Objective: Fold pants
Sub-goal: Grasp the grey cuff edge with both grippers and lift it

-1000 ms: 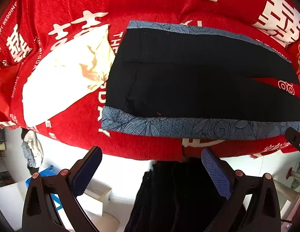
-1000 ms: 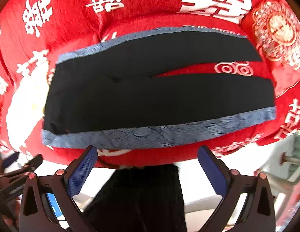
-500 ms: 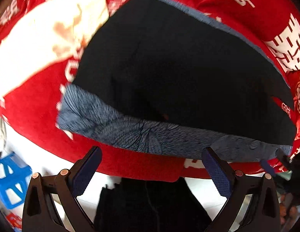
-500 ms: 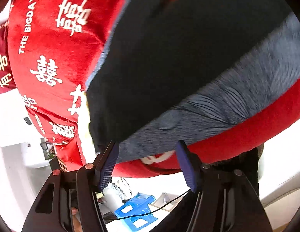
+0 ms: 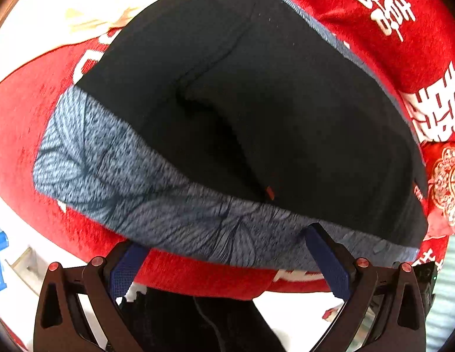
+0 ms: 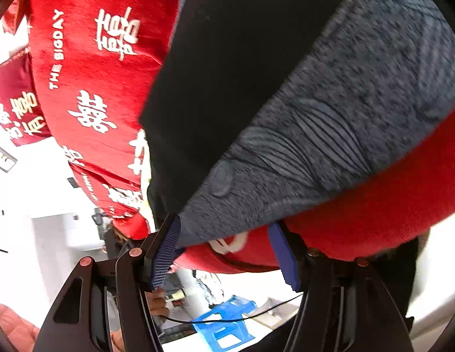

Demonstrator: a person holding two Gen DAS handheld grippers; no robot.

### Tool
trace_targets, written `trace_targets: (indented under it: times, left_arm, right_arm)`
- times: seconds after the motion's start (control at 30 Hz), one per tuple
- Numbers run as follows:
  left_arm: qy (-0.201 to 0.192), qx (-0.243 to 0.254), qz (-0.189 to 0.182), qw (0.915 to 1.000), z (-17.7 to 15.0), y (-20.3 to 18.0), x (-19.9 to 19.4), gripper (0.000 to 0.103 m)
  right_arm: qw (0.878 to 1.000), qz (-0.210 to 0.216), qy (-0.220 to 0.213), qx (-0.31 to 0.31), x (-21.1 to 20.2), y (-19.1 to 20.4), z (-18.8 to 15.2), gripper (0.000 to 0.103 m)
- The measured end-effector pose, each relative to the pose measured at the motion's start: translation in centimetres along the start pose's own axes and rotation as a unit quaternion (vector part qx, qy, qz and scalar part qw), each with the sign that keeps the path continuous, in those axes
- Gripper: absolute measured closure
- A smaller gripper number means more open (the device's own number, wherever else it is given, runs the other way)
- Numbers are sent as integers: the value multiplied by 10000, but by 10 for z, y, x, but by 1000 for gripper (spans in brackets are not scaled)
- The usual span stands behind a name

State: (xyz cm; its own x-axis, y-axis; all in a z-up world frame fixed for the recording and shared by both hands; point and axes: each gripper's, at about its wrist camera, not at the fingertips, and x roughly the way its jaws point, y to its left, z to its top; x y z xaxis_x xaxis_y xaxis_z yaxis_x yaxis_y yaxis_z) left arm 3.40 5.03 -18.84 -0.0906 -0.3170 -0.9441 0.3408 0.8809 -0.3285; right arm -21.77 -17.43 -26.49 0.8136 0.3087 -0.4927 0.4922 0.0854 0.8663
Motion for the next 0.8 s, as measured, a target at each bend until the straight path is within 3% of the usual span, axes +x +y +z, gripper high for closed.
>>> trace_targets:
  times: [0.27,0.4,0.57,0.6,0.63,0.67,0.7,0.73,0.8]
  left_arm:
    - [-103,18,-173,9998,7,-6,-6,0]
    - [-78,-27,-236,9997,9,0,-4,0]
    - [-235,-139,-285,9992,13,1,-9,4]
    - [-264,-127,-216,9993,15,-2,-8,18]
    - [-276,-108,-110,9995,16,-2,-9,33]
    - [-288,-100,-111,9995,16,-1,-10,40]
    - [-280,-103,-190,9994,17,1,-12,64]
    - [-186,-111,-407,9989,19,5,-13,80]
    - [-190,-67,-426,9989,22,10,-21,81]
  right_arm:
    - [9949,863,-271,445,10,-16,0,36]
    - [9948,763,-273,621,13,-23,-12,36]
    - [9923,1017,-440,548,24,-7,5,36]
    - [9922,1028,-435,559,28,-2,10,40]
    - [9915,1033,-409,670,32,-1,13,55]
    - [9909,1006,-393,808,31,-4,12,68]
    - [9906,928,-401,926,28,-8,10,97]
    - [9908,819,-395,1006,26,-7,8,96]
    - [9931,647,-378,902,19,2,4,96]
